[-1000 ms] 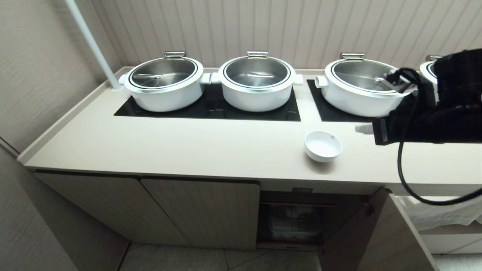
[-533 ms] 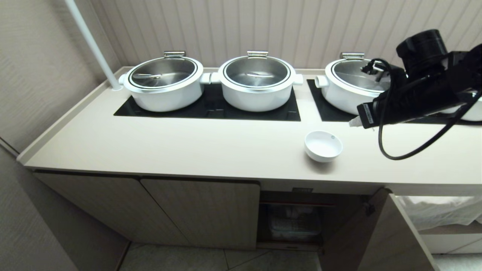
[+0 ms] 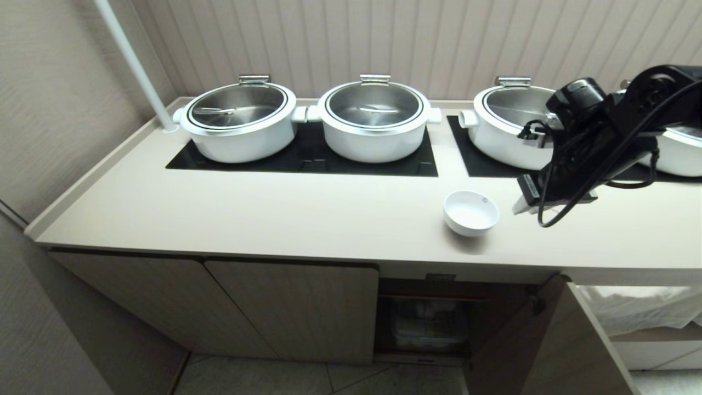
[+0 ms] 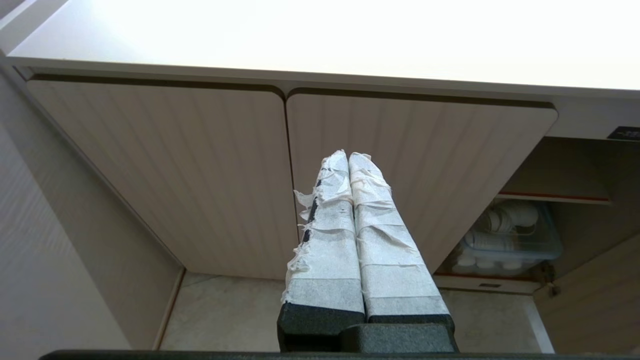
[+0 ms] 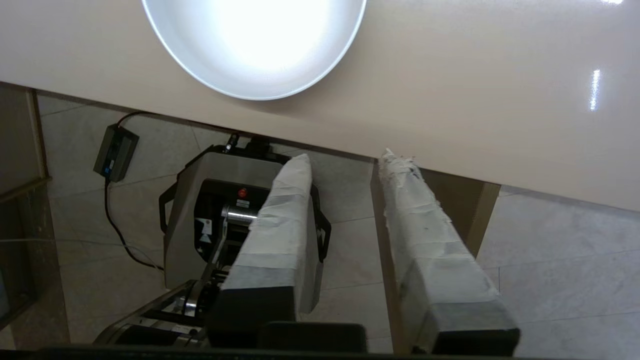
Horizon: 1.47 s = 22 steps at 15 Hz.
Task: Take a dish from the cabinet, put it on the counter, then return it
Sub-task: Pick up the bowl from the table
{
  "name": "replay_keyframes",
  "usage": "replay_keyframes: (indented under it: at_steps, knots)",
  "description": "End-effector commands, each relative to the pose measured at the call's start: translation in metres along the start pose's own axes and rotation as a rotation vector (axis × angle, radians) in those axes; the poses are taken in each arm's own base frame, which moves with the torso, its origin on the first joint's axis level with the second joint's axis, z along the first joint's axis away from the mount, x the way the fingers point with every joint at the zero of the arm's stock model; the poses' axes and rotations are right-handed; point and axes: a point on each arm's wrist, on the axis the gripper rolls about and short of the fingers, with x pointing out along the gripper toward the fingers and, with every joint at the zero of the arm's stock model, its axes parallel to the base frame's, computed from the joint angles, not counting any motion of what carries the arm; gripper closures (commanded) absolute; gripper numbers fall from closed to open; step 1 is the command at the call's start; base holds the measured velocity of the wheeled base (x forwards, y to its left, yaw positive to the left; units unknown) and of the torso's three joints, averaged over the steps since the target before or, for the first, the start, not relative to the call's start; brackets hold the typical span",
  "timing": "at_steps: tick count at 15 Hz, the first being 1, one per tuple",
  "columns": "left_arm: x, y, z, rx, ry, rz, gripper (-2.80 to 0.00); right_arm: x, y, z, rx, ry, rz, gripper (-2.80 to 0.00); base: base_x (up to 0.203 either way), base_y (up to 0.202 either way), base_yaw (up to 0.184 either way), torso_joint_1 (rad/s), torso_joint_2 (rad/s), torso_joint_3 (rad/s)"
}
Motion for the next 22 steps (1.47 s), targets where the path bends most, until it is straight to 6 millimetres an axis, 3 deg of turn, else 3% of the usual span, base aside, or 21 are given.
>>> replay_keyframes:
  at_steps: [1, 8, 16, 22]
  knots:
    - [0.0, 0.0, 0.0, -0.001, -0.002, 0.001, 0.0, 0.007, -0.003, 0.0, 0.019, 0.015, -0.004, -2.8, 0.0, 0.0, 0.0, 0.0, 0.0, 0.0]
    - [0.0, 0.0, 0.0, -0.001, -0.002, 0.0, 0.0, 0.022, -0.003, 0.001, 0.013, 0.039, -0.007, -2.8, 0.0, 0.0, 0.0, 0.0, 0.0, 0.0]
    - [0.0, 0.0, 0.0, -0.001, -0.002, 0.0, 0.0, 0.061, -0.003, 0.018, 0.014, -0.08, -0.004, -2.8, 0.0, 0.0, 0.0, 0.0, 0.0, 0.0]
    - [0.0, 0.0, 0.0, -0.001, -0.001, 0.0, 0.0, 0.08, -0.002, 0.018, 0.01, -0.069, 0.001, -2.8, 0.0, 0.0, 0.0, 0.0, 0.0, 0.0]
